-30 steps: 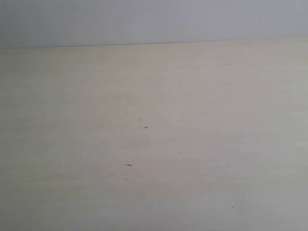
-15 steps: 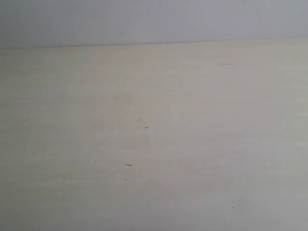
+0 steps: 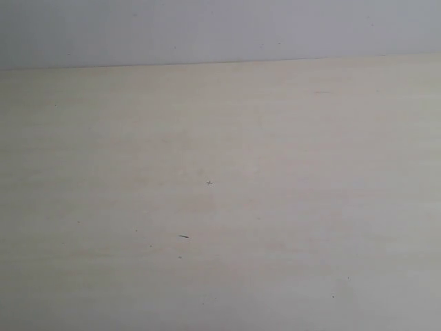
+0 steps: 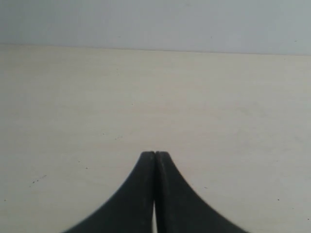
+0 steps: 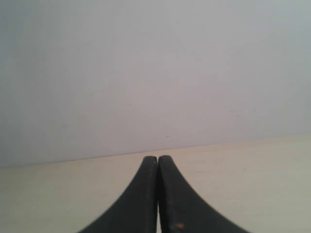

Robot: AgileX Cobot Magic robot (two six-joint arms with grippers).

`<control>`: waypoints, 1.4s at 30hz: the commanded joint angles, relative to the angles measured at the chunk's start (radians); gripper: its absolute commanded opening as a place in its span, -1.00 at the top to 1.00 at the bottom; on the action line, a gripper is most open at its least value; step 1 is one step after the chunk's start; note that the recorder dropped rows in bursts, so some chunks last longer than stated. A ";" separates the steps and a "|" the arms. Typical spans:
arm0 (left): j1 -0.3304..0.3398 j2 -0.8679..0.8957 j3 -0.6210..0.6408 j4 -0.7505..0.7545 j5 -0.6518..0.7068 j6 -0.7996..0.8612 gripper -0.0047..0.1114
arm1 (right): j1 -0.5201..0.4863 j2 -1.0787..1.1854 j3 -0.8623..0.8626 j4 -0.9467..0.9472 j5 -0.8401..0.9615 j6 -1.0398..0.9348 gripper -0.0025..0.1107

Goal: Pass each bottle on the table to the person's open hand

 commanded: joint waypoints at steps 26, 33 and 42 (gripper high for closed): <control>0.002 -0.004 0.003 -0.007 -0.013 0.004 0.92 | -0.087 -0.006 0.151 -0.133 -0.031 -0.087 0.96; 0.002 -0.004 0.003 -0.007 -0.013 0.004 0.92 | -0.087 -0.006 0.151 -0.133 -0.031 -0.087 0.96; 0.002 -0.004 0.003 -0.007 -0.013 0.004 0.92 | -0.087 -0.006 0.151 -0.133 -0.031 -0.087 0.96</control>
